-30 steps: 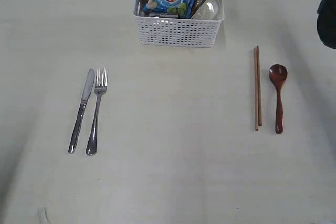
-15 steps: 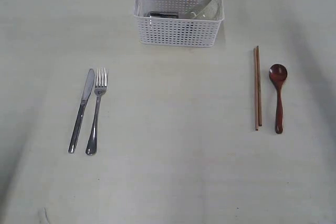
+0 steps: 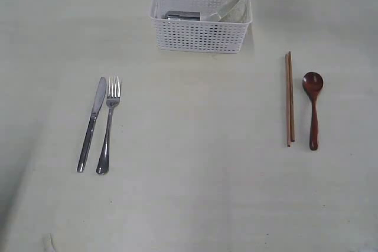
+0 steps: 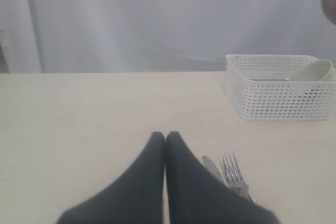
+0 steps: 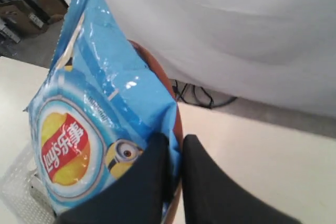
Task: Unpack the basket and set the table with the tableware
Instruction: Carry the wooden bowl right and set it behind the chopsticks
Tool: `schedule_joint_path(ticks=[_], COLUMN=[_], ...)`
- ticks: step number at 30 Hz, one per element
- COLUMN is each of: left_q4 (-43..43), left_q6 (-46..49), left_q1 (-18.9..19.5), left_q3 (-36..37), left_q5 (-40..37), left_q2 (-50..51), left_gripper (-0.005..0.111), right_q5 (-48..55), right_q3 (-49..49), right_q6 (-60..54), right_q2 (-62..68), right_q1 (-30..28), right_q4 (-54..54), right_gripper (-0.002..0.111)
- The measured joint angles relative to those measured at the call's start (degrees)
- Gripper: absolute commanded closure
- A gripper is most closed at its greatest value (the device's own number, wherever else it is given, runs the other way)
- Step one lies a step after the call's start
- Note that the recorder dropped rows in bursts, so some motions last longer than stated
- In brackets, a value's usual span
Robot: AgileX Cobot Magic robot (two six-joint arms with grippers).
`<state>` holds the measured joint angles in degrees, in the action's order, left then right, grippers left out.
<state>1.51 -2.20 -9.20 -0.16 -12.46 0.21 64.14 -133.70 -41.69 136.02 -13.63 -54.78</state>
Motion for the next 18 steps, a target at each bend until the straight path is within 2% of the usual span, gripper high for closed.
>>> schedule_joint_path(ticks=[5,8,13,18], left_q4=[0.0,0.0,0.0,0.0], left_q6=[0.0,0.0,0.0,0.0], left_q1=[0.0,0.0,0.0,0.0], left_q3=[0.0,0.0,0.0,0.0], left_q5=[0.0,0.0,0.0,0.0], left_q2=[0.0,0.0,0.0,0.0], left_gripper=[0.107,0.107,0.107,0.107], right_q5=[4.6,4.8,5.1,4.7], right_q3=[0.0,1.4,6.1,7.9], right_q6=[9.9,12.9,14.1,14.5], right_q2=[5.0,7.3,9.2,12.1], right_q1=[-7.5,-8.8,-7.9,-3.1], right_q4=[1.0,1.0,1.0,2.9], right_gripper=[0.109,0.109,0.109,0.109])
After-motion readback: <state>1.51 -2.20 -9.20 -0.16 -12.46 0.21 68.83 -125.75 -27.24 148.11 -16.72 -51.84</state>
